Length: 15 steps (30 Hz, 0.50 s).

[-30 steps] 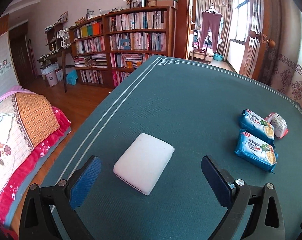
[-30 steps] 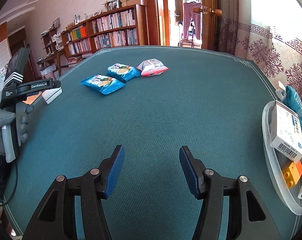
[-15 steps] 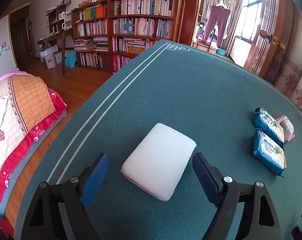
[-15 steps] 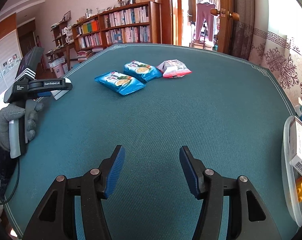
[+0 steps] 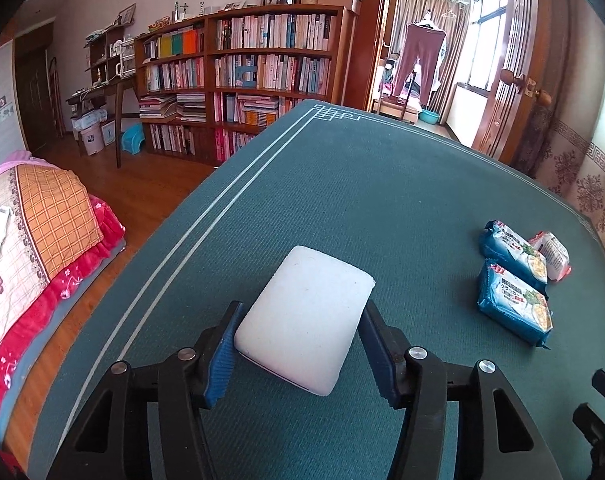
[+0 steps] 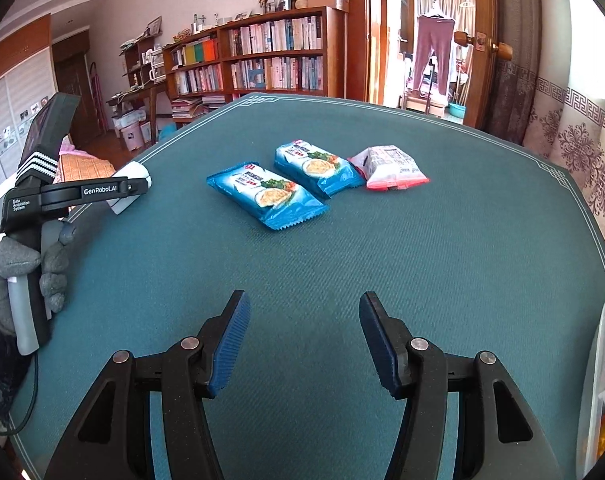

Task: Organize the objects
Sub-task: 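Hold the white eraser in the left tool while the right tool grasps a blue cracker pack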

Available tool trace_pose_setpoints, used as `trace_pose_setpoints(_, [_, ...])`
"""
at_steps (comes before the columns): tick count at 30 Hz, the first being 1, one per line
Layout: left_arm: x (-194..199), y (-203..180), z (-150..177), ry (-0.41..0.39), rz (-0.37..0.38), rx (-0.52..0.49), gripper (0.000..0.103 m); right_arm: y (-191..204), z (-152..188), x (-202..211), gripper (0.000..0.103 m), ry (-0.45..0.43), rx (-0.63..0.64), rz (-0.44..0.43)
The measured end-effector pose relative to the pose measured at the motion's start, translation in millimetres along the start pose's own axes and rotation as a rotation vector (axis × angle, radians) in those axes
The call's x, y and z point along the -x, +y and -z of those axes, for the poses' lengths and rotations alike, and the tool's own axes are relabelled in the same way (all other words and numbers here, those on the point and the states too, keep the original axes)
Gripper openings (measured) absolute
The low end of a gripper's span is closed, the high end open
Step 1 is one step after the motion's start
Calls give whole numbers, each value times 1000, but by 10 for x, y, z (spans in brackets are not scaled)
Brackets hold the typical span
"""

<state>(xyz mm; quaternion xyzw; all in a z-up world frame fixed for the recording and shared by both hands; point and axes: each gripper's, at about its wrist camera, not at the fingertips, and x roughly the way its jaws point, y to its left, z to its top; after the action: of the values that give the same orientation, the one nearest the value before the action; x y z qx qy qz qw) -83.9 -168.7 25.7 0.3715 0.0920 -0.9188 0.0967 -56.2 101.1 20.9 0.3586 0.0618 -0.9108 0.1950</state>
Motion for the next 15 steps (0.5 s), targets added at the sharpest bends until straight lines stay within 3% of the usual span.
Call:
trace_pose_setpoints(7, [66, -131, 24, -16, 54, -40, 60, 19, -360, -346, 59, 14, -3, -72])
trace_pose_setpoints(15, [93, -125, 31, -7, 86, -18, 60, 103, -692, -657, 59, 11, 21, -75])
